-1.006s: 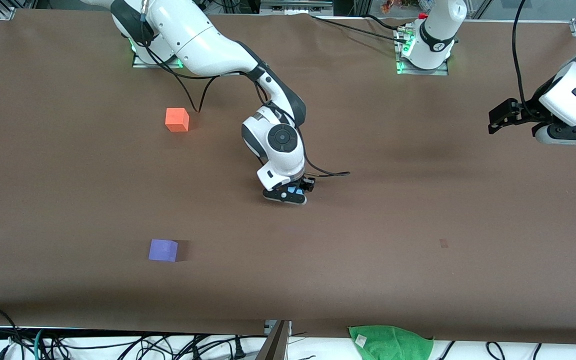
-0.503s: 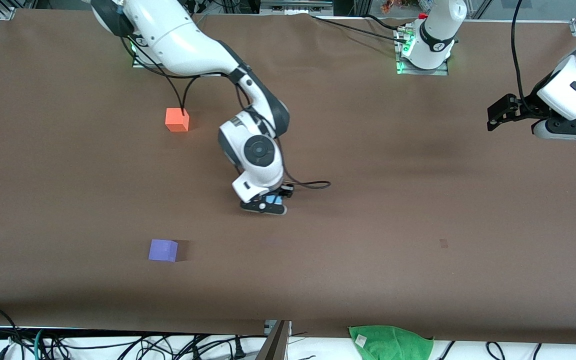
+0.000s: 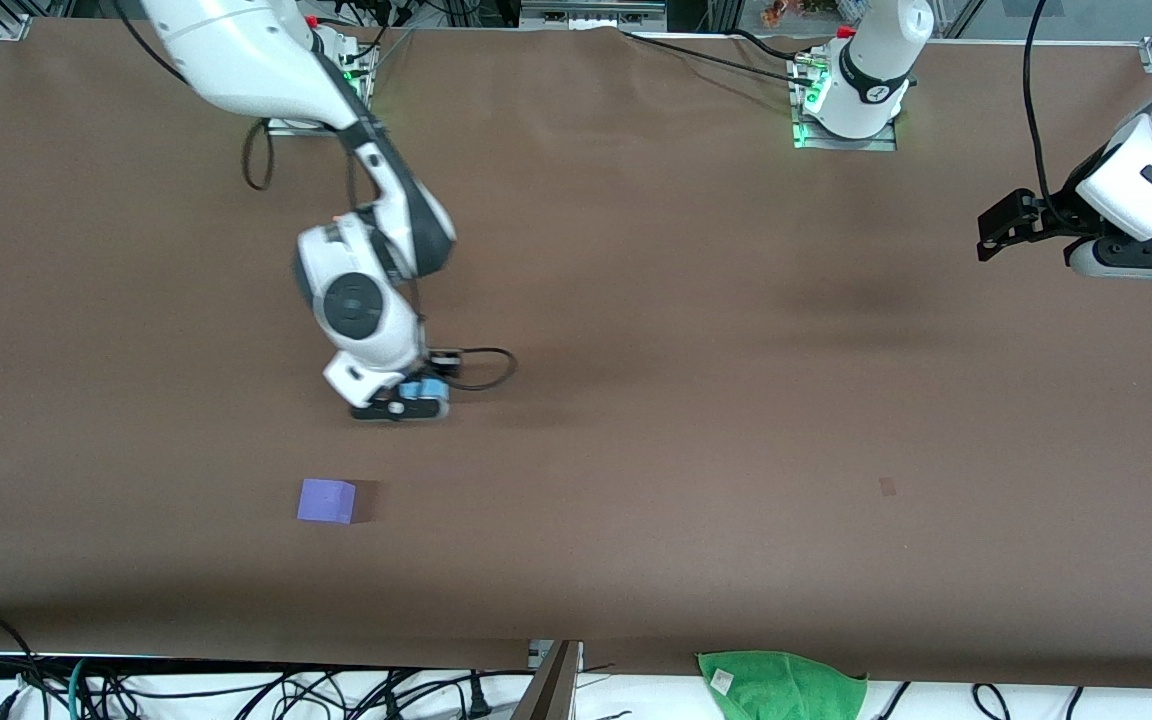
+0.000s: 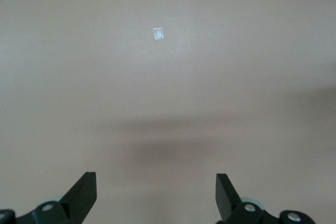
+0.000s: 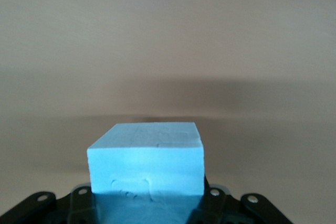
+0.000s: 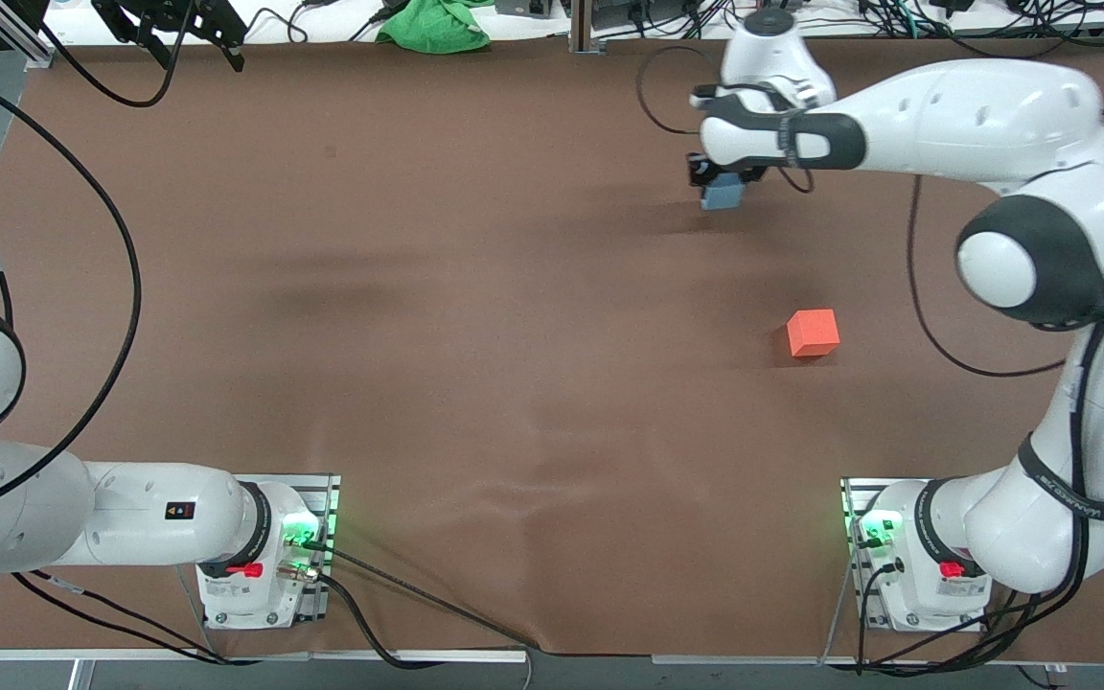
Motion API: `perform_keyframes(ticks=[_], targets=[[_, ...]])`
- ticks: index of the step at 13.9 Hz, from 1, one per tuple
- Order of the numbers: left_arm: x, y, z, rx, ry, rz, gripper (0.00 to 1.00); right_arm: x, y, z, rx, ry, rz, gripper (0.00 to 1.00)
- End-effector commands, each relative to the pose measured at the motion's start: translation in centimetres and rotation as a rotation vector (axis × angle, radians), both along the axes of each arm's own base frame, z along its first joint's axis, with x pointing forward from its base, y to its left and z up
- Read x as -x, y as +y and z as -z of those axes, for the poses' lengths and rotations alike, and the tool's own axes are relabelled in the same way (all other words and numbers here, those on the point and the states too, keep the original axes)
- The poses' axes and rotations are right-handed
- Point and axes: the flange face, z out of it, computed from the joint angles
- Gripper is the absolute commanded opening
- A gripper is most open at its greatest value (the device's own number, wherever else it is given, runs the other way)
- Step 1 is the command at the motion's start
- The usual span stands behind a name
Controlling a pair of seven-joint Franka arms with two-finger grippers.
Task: Place blue block between orange and purple blocks
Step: 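Carry the blue block with the right gripper toward the orange block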
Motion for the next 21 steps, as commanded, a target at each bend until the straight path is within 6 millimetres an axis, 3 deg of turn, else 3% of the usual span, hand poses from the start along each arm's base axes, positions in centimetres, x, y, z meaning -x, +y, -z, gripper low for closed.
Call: perform_keyframes(ticks=[1,3,11,14,16,17,20,21], targets=[[0.0,0.3,-0.2,-0.002,-0.008,0.018,1.00,2.4,-7.6,0.0,-0.009,0.035,-0.019,0.43],[-0.1,0.4,0.0,-0.002,-0.008,0.013,1.00,2.8,-9.5,0.6,-0.007,0.047,0.002,0.43],[-0.2,0.2,0.0,-0.001,0.007,0.016,1.00,3.3,-9.9,3.2,-0.035,0.026,0.054,0.44],[-0.2,0.1,0.0,-0.001,0.007,0.018,1.00,3.6,-10.0,4.2,-0.034,0.029,0.054,0.52],[-0.2,0.1,0.0,-0.001,0.008,0.018,1.00,3.4,-10.4,4.6,-0.034,0.029,0.063,0.91],[-0.2,0.1,0.0,-0.001,0.007,0.018,1.00,3.2,-10.7,4.3,-0.036,0.026,0.068,0.99],[-0.2,0.0,0.0,-0.001,0.007,0.012,1.00,2.3,-10.6,2.2,-0.043,-0.004,0.060,0.99],[-0.2,0.0,0.0,-0.001,0.008,0.012,1.00,1.7,-10.4,0.3,-0.050,-0.027,0.053,0.99]])
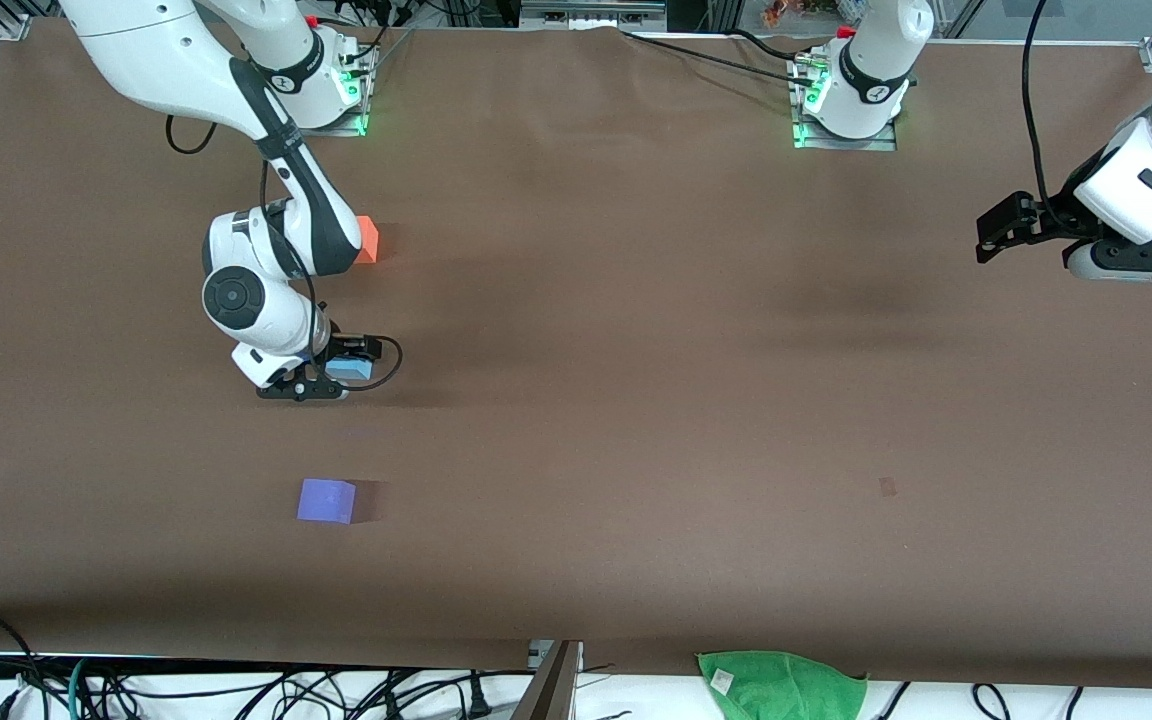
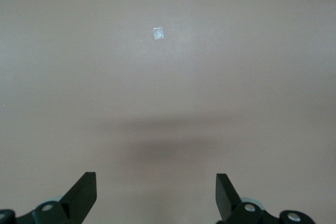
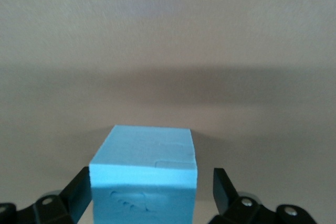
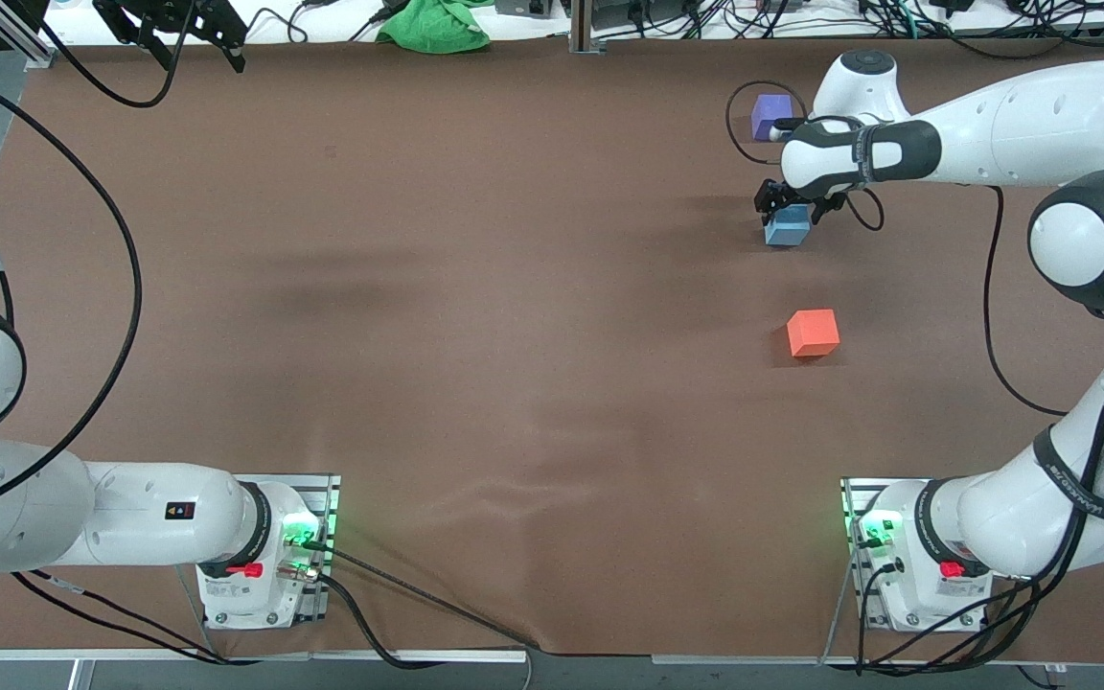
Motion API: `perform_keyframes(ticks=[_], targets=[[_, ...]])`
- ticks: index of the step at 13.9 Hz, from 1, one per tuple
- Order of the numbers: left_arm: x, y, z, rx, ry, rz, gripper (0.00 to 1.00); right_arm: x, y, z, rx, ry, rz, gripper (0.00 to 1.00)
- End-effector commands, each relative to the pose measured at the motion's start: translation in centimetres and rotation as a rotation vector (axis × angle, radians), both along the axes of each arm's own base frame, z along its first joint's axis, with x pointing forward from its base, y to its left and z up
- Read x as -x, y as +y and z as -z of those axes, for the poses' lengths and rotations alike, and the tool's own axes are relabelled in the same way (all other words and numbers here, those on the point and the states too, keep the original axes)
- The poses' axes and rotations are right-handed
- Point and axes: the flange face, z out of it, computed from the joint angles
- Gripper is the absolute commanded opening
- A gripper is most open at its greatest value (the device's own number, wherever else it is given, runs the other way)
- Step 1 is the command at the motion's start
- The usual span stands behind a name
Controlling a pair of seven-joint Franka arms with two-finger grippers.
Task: Place blue block between orange and purple blocks
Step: 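Lower the blue block between orange and purple blocks, open the right gripper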
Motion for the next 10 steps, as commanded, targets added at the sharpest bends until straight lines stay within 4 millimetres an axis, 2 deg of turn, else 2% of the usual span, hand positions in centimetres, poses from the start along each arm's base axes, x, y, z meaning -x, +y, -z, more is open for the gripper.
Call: perform_keyframes(ticks=[1,3,5,8,10], targets=[[-0.1,-0.1,-0.2,-0.001,0.004,0.013,1.00,-1.0,0.2,-5.1,-0.022,-0.040,0.005,0.99],[-0.1,-0.1,-0.1,-0.001,0.006,0.012,1.00,-1.5,0.3,-10.0,-0.027,-0.063,-0.005,0.99],[-0.1,-0.1,-0.1,-0.001,0.006,0.012,1.00,-3.0,0.8,-15.7,-0.044,-0.139,-0.018,0.99],[-0.1,-0.3,-0.2,-0.001,0.004,0.013,1.00,-3.3,0.8,-23.9,-0.022,-0.039,0.007,0.99],[-0.1,-0.3,-0.2,-0.001,0.004,0.013,1.00,-2.7,0.6,-29.1,-0.009,0.007,0.004,0.99]])
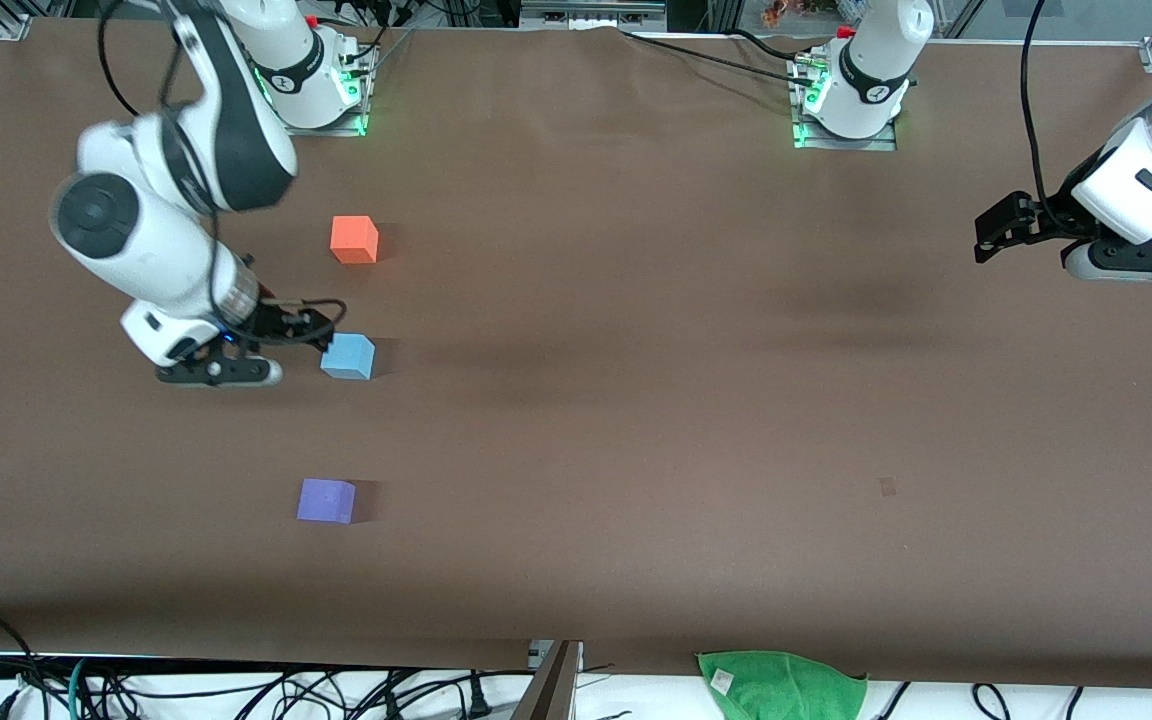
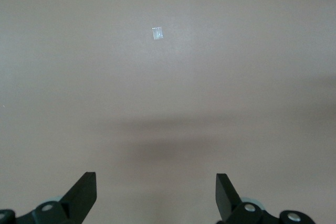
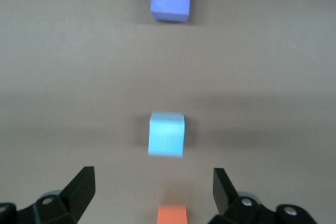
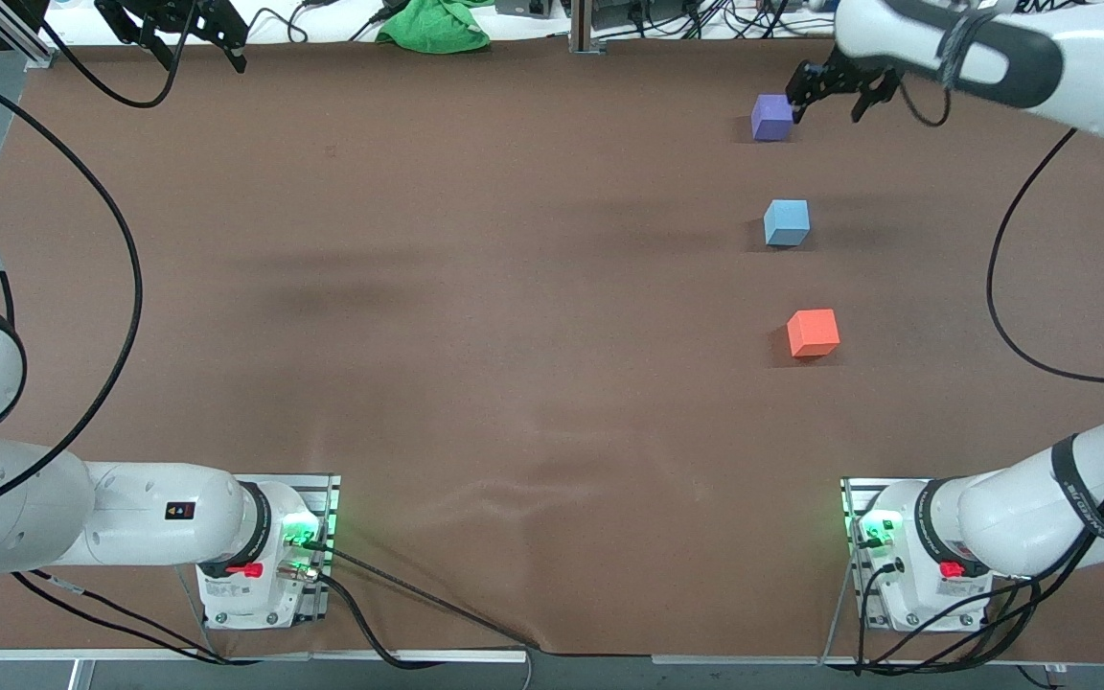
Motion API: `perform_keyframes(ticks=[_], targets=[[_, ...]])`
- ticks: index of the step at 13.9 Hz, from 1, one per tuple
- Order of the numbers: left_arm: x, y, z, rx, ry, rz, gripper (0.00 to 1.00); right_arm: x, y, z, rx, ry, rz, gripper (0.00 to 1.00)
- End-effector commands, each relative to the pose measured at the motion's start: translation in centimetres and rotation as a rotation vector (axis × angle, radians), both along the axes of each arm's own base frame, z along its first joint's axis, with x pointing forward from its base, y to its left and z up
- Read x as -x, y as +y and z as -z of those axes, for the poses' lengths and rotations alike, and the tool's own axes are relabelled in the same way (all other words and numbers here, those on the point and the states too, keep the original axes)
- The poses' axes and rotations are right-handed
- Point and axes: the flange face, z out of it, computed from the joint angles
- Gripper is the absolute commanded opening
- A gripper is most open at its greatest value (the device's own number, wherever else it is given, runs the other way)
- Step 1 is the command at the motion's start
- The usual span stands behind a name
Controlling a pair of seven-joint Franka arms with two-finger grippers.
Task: Place blue block between orange and purple blocks
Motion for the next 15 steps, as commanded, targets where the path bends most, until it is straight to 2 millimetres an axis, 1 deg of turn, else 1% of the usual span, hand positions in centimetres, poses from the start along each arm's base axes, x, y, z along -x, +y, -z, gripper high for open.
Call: perform_keyframes(ticks=[1,2,3,5,6,7,8,9,11,14,15], targets=[[-0.1,-0.1,-0.2,-0.001,0.004,0.010,1.00,1.0,-0.6,-6.5,-0.003,0.038,0.010,0.99],[-0.1,-0.1,-0.2,-0.001,0.004,0.010,1.00,1.8,-1.3,-8.4,-0.004,0.031,0.008,0.99],[-0.1,-0.1,-0.2,-0.001,0.004,0.010,1.00,2.8,-1.6,-9.9,-0.005,0.031,0.007,0.99],[-0.1,-0.1,-0.2,-0.001,0.004,0.010,1.00,4.3,-2.9,-12.3,-0.005,0.031,0.019,0.99],[-0.1,0.0,-0.2,-0.001,0.007,0.010,1.00,4.7,-3.6,-13.1,-0.006,0.031,0.017,0.99],[-0.1,0.0,-0.2,-0.001,0.008,0.010,1.00,4.6,-4.9,-13.5,-0.007,0.031,0.022,0.99],[-0.1,0.0,-0.2,-0.001,0.008,0.010,1.00,4.6,-5.7,-13.8,-0.009,0.029,0.020,0.99],[-0.1,0.0,-0.2,-0.001,0.008,0.010,1.00,4.9,-5.9,-14.5,-0.012,0.016,0.020,0.99],[-0.1,0.0,-0.2,-0.001,0.008,0.010,1.00,5.6,-6.0,-15.2,-0.009,0.028,0.018,0.99],[-0.1,0.0,-0.2,-0.001,0.008,0.009,1.00,5.6,-5.6,-16.0,-0.010,0.012,0.009,0.99],[-0.1,0.0,-0.2,-0.001,0.008,0.009,1.00,5.3,-5.4,-17.0,-0.008,-0.010,-0.002,0.99]])
